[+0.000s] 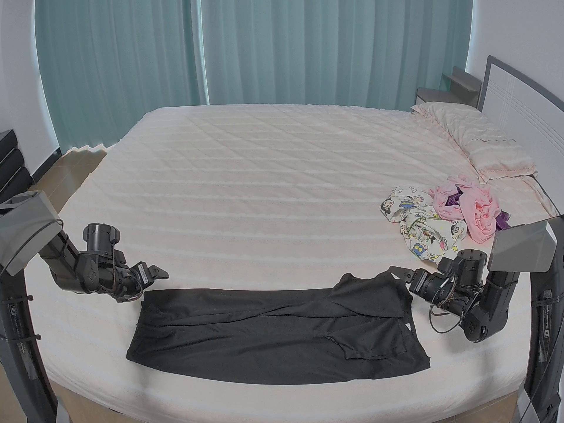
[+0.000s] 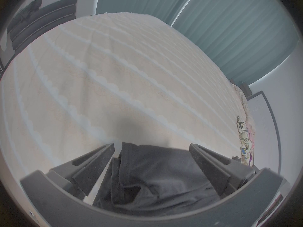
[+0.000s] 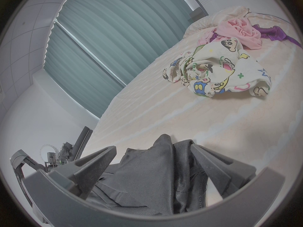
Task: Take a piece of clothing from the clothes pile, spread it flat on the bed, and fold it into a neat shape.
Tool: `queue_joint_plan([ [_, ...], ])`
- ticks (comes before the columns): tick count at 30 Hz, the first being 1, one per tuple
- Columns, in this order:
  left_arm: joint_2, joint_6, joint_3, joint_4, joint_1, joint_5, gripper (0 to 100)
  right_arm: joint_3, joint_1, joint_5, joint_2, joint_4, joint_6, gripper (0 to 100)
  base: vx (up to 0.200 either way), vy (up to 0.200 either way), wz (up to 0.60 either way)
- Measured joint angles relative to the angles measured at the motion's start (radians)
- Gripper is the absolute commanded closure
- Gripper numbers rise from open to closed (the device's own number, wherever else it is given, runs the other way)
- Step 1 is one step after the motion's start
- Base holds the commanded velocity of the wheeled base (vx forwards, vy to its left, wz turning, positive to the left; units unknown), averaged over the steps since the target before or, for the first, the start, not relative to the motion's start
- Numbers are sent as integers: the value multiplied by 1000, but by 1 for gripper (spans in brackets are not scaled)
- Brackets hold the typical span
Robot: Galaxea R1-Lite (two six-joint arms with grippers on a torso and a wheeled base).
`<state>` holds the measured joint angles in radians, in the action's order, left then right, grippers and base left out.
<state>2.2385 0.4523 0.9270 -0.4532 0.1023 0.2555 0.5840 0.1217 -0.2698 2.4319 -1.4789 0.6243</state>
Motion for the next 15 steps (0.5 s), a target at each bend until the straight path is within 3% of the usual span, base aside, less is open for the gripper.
queue_joint_plan([
  [11, 74, 5, -17, -50, -28, -30, 0, 0, 0, 0, 2, 0, 0, 0, 0, 0, 0],
  [12, 78, 9, -15, -50, -29, -42, 100, 0, 0, 0, 3, 0, 0, 0, 0, 0, 0],
  [15, 80, 24, -10, -51, -27, -53, 100, 0, 1, 0, 4, 0, 0, 0, 0, 0, 0],
])
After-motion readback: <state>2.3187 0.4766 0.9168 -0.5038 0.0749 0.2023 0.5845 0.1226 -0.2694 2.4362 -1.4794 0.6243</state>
